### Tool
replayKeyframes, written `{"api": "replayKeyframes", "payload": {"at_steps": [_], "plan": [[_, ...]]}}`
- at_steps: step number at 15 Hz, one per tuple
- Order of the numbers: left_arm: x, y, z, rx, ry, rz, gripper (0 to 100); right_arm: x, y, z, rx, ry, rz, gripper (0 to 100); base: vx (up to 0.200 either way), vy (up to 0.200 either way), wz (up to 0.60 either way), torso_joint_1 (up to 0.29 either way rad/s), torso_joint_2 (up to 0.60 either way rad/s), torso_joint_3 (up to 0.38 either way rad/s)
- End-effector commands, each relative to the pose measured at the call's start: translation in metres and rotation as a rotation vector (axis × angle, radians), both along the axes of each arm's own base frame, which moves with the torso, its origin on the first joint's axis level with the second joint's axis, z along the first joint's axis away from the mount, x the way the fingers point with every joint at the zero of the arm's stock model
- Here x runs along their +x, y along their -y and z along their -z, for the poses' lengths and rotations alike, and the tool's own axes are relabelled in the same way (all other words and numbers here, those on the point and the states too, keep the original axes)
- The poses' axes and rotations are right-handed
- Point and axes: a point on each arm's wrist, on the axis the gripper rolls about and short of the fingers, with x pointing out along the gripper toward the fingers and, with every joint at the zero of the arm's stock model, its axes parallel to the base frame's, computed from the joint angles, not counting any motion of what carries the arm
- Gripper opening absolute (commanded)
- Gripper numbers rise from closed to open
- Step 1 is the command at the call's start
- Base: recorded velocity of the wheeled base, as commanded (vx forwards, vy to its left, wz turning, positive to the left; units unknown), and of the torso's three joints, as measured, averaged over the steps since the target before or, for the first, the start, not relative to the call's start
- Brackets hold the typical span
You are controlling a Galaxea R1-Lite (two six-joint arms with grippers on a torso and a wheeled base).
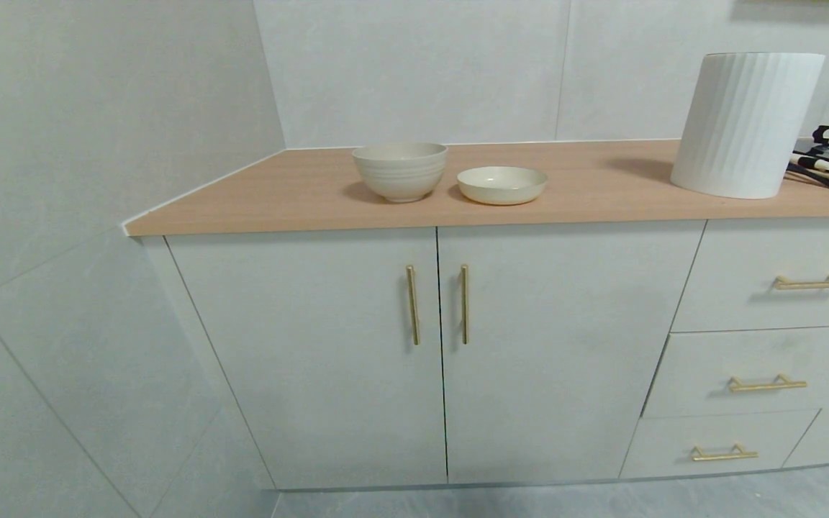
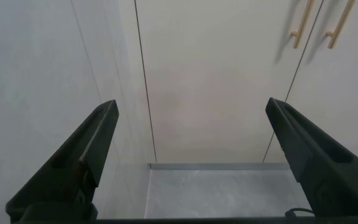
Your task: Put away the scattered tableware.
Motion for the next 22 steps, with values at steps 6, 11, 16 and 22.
{"api": "replayKeyframes", "payload": {"at_steps": [6, 11, 16, 22], "plan": [[0.0, 0.0, 0.0, 0.0, 0.0, -0.001, 100, 0.144, -0.067, -0.015, -0.037, -0.109, -0.203, 100, 0.0, 0.0, 0.0, 0.0, 0.0, 0.0], [0.0, 0.0, 0.0, 0.0, 0.0, -0.001, 100, 0.197, -0.133, -0.003, -0.058, -0.162, -0.356, 100, 0.0, 0.0, 0.0, 0.0, 0.0, 0.0], [0.0, 0.0, 0.0, 0.0, 0.0, -0.001, 100, 0.242, -0.179, 0.007, 0.052, -0.24, -0.355, 100, 0.0, 0.0, 0.0, 0.0, 0.0, 0.0], [0.0, 0.0, 0.0, 0.0, 0.0, -0.001, 100, 0.278, -0.201, 0.041, 0.168, -0.168, -0.333, 100, 0.0, 0.0, 0.0, 0.0, 0.0, 0.0]]}}
